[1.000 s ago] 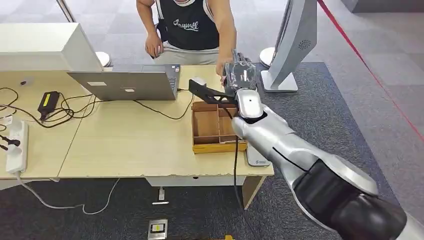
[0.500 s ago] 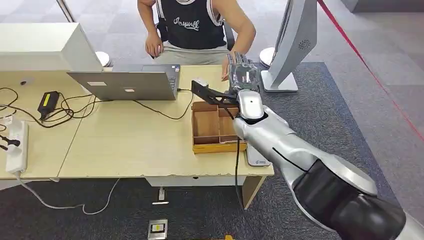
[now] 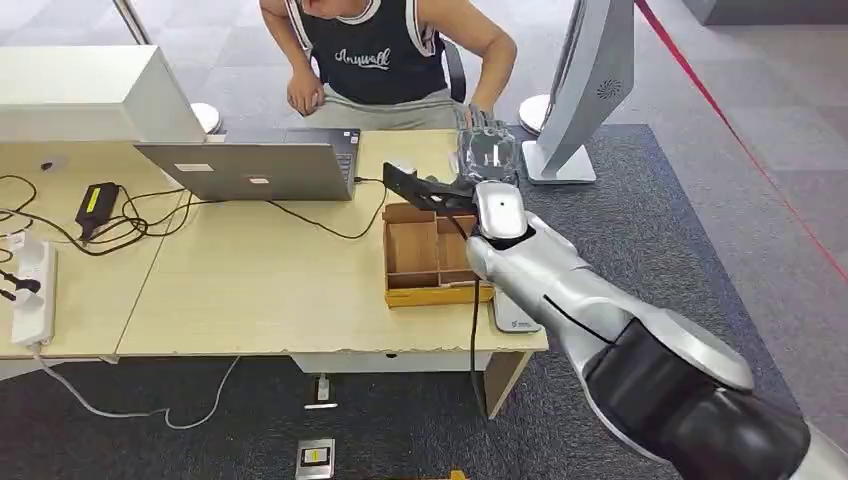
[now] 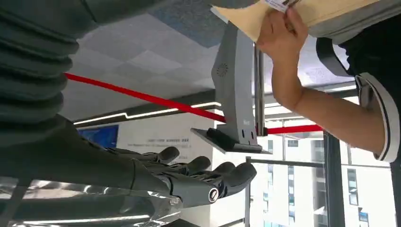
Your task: Pass the card to the sensor for recognition and then transmit it.
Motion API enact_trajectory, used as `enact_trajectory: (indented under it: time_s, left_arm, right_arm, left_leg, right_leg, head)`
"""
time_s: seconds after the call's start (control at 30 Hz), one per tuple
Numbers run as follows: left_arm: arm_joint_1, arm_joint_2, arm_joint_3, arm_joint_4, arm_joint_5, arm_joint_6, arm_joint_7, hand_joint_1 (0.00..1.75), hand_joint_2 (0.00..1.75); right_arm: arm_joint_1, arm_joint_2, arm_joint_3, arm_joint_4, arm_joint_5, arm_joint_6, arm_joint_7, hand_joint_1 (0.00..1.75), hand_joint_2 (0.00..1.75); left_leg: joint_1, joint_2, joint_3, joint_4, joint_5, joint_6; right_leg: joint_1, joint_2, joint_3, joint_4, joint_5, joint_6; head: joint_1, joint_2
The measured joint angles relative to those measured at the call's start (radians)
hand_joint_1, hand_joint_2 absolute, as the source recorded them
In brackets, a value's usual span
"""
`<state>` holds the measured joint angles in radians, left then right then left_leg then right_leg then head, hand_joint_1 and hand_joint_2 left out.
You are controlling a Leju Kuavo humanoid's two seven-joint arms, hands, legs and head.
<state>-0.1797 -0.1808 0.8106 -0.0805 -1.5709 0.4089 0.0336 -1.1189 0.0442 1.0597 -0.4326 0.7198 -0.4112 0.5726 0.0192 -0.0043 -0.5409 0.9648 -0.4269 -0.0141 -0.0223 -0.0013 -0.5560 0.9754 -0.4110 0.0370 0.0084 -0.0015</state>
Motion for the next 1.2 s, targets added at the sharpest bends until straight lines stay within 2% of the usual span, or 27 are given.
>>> enact_trajectory:
  time_s: [0.1, 0.17, 0.27, 0.37, 0.47, 0.77, 1.0, 1.2]
  left_arm:
    - [0.000, -0.001, 0.000, 0.000, 0.000, 0.004, 0.000, 0.00, 1.75]
    - [0.000, -0.002, 0.000, 0.000, 0.000, 0.010, -0.002, 0.00, 1.75]
    - [0.003, -0.003, 0.000, 0.000, 0.000, 0.023, -0.010, 0.00, 1.75]
    - [0.006, -0.003, 0.001, 0.000, 0.000, 0.036, -0.018, 0.00, 1.75]
    - [0.011, -0.003, 0.006, 0.000, 0.000, 0.049, -0.031, 0.00, 1.75]
    - [0.023, -0.002, 0.018, 0.000, 0.000, 0.063, -0.037, 0.00, 1.75]
    - [0.023, -0.002, 0.026, 0.000, 0.000, 0.067, -0.037, 0.00, 1.75]
    - [0.024, -0.003, 0.031, 0.000, 0.000, 0.077, -0.037, 0.00, 1.75]
  right_arm:
    - [-0.002, -0.003, -0.001, 0.003, -0.015, -0.014, -0.011, 0.00, 0.00]
    - [-0.002, -0.010, -0.006, 0.002, -0.037, -0.036, -0.039, 0.00, 0.00]
    - [-0.004, -0.024, -0.021, -0.005, -0.084, -0.077, -0.102, 0.00, 0.00]
    - [-0.003, -0.040, -0.041, -0.033, -0.154, -0.115, -0.191, 0.00, 0.00]
    - [0.016, -0.064, -0.058, -0.101, -0.212, -0.132, -0.252, 0.00, 0.00]
    - [0.159, -0.188, -0.094, -0.393, -0.233, -0.156, -0.229, 0.00, 0.00]
    - [0.190, -0.237, -0.111, -0.514, -0.231, -0.155, -0.229, 0.00, 0.00]
    - [0.307, -0.286, -0.145, -0.654, -0.168, -0.143, -0.202, 0.00, 0.00]
  left_leg:
    - [0.000, 0.000, 0.000, 0.000, 0.000, 0.000]
    - [0.000, 0.000, 0.000, 0.000, 0.000, 0.000]
    - [0.000, 0.000, 0.000, 0.000, 0.000, 0.000]
    - [0.000, 0.000, 0.000, 0.000, 0.000, 0.000]
    - [0.000, 0.000, 0.000, 0.000, 0.000, 0.000]
    - [0.000, 0.000, 0.000, 0.000, 0.000, 0.000]
    - [0.000, 0.000, 0.001, 0.000, 0.000, 0.000]
    - [0.000, 0.000, 0.000, 0.000, 0.000, 0.000]
  right_leg:
    - [0.000, 0.000, 0.000, 0.000, 0.000, 0.000]
    - [0.000, 0.000, 0.000, 0.000, 0.000, 0.000]
    - [0.000, 0.000, 0.000, 0.000, 0.000, 0.000]
    - [0.000, 0.000, 0.000, 0.000, 0.000, 0.000]
    - [0.000, 0.000, 0.000, 0.000, 0.000, 0.000]
    - [0.000, 0.000, 0.000, 0.000, 0.000, 0.000]
    - [0.000, 0.000, 0.000, 0.000, 0.000, 0.000]
    - [0.000, 0.000, 0.000, -0.001, 0.000, 0.000]
  head:
    - [0.000, 0.000]
    - [0.000, 0.000]
    - [0.000, 0.000]
    - [0.000, 0.000]
    - [0.000, 0.000]
    - [0.000, 0.000]
    - [0.000, 0.000]
    - [0.000, 0.000]
